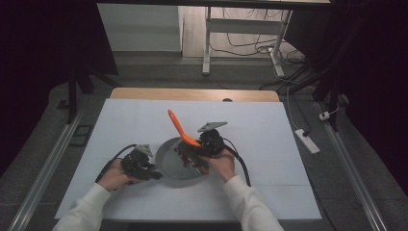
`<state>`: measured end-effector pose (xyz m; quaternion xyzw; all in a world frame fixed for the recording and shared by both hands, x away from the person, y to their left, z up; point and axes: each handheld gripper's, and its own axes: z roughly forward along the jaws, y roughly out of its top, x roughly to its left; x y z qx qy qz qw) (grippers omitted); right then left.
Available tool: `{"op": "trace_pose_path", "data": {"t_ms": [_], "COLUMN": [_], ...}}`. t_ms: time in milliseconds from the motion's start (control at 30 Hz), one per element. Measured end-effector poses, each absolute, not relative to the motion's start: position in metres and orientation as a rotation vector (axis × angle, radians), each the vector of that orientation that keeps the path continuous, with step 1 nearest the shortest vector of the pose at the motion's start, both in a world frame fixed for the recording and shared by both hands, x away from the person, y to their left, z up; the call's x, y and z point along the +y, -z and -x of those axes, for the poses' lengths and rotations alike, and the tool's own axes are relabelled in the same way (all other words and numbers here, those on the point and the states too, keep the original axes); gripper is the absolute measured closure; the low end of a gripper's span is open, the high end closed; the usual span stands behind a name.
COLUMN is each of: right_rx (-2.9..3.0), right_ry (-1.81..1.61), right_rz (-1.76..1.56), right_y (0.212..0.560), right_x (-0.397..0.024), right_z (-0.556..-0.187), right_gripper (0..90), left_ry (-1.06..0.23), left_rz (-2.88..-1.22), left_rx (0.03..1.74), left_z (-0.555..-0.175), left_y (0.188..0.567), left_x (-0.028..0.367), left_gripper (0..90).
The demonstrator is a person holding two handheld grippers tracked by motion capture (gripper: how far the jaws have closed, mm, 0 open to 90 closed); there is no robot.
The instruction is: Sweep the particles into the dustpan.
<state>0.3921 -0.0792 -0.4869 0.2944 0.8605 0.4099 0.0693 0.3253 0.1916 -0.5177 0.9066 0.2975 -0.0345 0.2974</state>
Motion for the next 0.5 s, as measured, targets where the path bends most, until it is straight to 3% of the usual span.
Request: {"op": "trace_pose_path", "data": {"t_ms": [233,500], "right_rx": [2.550,2.448], "right_ry": [-1.274,-1.226], "right_rz": [-0.842,-0.953], "right_y": [0.477,0.471], "right_x": [-0.076,-0.105], "right_z": [-0.390,-0.403], "right_gripper": [70.0,70.0], "left_ry": [0.093,0.092], "left_rz": [-2.408,-2.407], "left_rx": [0.791,0.791], "left_z": [-0.325,-0.325], "left_y": [0.518,0.518], "left_x": [0.192,0.192], "left_gripper": [61.9,61.9]}}
